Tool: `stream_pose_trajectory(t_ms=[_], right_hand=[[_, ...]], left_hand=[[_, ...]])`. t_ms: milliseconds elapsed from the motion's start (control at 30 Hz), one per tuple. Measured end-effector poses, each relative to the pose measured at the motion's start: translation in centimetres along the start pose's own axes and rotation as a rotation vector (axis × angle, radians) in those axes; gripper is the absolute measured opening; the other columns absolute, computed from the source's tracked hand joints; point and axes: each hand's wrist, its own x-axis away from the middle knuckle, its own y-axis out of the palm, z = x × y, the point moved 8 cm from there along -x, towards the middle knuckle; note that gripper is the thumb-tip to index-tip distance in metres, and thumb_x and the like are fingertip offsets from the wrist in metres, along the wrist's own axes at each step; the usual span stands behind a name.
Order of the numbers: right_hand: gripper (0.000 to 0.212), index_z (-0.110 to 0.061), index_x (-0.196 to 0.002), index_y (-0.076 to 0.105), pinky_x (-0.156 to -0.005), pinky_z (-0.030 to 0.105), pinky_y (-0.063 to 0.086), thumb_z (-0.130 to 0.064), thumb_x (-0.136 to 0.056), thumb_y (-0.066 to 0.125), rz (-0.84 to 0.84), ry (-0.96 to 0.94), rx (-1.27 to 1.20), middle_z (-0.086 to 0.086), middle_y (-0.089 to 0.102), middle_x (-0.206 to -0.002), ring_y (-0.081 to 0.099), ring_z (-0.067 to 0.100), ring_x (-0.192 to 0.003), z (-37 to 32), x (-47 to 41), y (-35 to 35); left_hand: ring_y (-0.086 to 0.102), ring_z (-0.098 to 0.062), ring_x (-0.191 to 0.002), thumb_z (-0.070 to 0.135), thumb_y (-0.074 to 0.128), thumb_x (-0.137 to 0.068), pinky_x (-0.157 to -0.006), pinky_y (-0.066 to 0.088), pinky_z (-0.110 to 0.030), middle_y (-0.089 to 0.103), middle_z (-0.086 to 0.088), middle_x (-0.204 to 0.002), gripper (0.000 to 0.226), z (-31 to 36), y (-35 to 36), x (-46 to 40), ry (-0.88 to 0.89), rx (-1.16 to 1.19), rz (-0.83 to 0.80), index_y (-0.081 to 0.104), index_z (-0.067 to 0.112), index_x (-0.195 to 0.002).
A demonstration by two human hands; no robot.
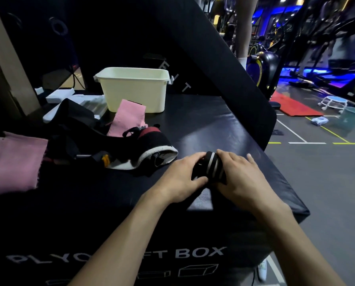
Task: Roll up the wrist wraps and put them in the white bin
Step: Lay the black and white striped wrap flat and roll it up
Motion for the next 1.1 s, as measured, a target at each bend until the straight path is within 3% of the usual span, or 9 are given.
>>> stream_pose_trajectory(t_ms=[267,400,533,667,733,867,967,1033,1100], right_hand=[[0.073,-0.022,-0.146,0.04,-0.117,0.042,0.023,-0.054,-0.086,0.068,0.078,-0.037,0.027,-0.002,0.059,-0.136,0.053,0.023,-0.13,0.5,-1.2,0.0],[0.071,-0.026,-0.142,0.047,-0.12,0.047,0.023,-0.056,-0.08,0.061,0.104,-0.052,-0.035,-0.006,0.064,-0.133,0.057,0.018,-0.126,0.7,0.1,-0.9],[0.051,-0.03,-0.122,0.064,-0.085,0.036,0.055,-0.051,-0.076,0.071,0.195,-0.039,-0.595,-0.01,0.076,-0.097,0.071,0.011,-0.091,1.9,2.6,-2.5],[0.028,-0.009,-0.115,0.066,-0.06,0.022,0.056,-0.008,-0.089,0.074,0.167,-0.047,-1.255,0.005,0.076,-0.083,0.073,0.016,-0.072,1.3,4.3,-3.0],[0.024,-0.004,-0.112,0.067,-0.063,0.021,0.055,-0.013,-0.091,0.074,0.162,-0.004,-1.387,0.006,0.075,-0.082,0.072,0.014,-0.072,1.1,4.7,-2.5],[0.04,0.001,-0.116,0.069,-0.097,0.044,0.056,-0.029,-0.09,0.061,0.005,0.004,-1.628,0.023,0.073,-0.113,0.07,0.037,-0.108,0.0,5.2,-1.1],[0.034,-0.008,-0.107,0.077,-0.088,0.034,0.06,-0.031,-0.09,0.06,-0.063,0.058,-1.751,0.02,0.074,-0.115,0.072,0.03,-0.108,-0.4,5.5,-0.4],[0.038,-0.01,-0.107,0.077,-0.081,0.03,0.059,-0.033,-0.088,0.054,-0.091,0.097,-1.826,0.018,0.074,-0.115,0.072,0.027,-0.106,-0.6,5.6,-0.1],[0.042,-0.007,-0.116,0.071,-0.088,0.035,0.056,-0.034,-0.089,0.052,-0.094,0.123,-1.864,0.019,0.072,-0.119,0.068,0.029,-0.111,-0.6,5.6,0.1]], left_hand=[[0.057,-0.023,-0.122,0.023,0.072,-0.088,-0.109,0.042,-0.04,0.065,0.002,-0.135,0.062,0.8,0.1,-0.4,0.002,-0.139,0.082,0.051,0.024,-0.147],[0.051,-0.018,-0.123,0.034,0.072,-0.089,-0.111,0.039,-0.042,0.062,0.009,-0.121,0.06,1.2,-0.7,0.6,0.014,-0.088,0.085,0.051,0.035,-0.145],[0.056,-0.005,-0.123,0.054,0.074,-0.084,-0.11,0.044,-0.035,0.062,0.02,-0.118,0.064,2.2,-2.5,1.9,0.059,0.168,0.185,0.053,0.038,-0.142],[0.068,-0.009,-0.113,0.057,0.082,-0.073,-0.087,0.058,-0.027,0.068,0.012,-0.12,0.064,2.7,-2.5,3.3,-0.024,0.605,0.18,0.056,0.043,-0.131],[0.071,-0.012,-0.104,0.045,0.082,-0.077,-0.081,0.059,-0.029,0.072,0.006,-0.112,0.047,3.3,-1.5,3.8,-0.045,0.727,0.086,0.065,0.035,-0.119],[0.07,-0.017,-0.092,0.04,0.08,-0.085,-0.078,0.056,-0.033,0.075,-0.001,-0.098,0.027,3.7,-1.6,4.7,-0.077,0.789,0.118,0.073,0.021,-0.103],[0.068,-0.02,-0.083,0.037,0.076,-0.088,-0.079,0.055,-0.036,0.074,-0.005,-0.091,0.012,3.7,-1.9,5.1,-0.113,0.862,0.12,0.076,0.026,-0.093],[0.067,-0.025,-0.085,0.037,0.075,-0.09,-0.08,0.053,-0.035,0.075,-0.015,-0.095,0.022,3.6,-1.7,5.4,-0.134,0.895,0.09,0.077,0.016,-0.097],[0.068,-0.025,-0.086,0.039,0.074,-0.091,-0.081,0.052,-0.033,0.075,-0.019,-0.099,0.026,3.5,-1.4,5.6,-0.173,0.932,0.033,0.078,0.014,-0.096]])
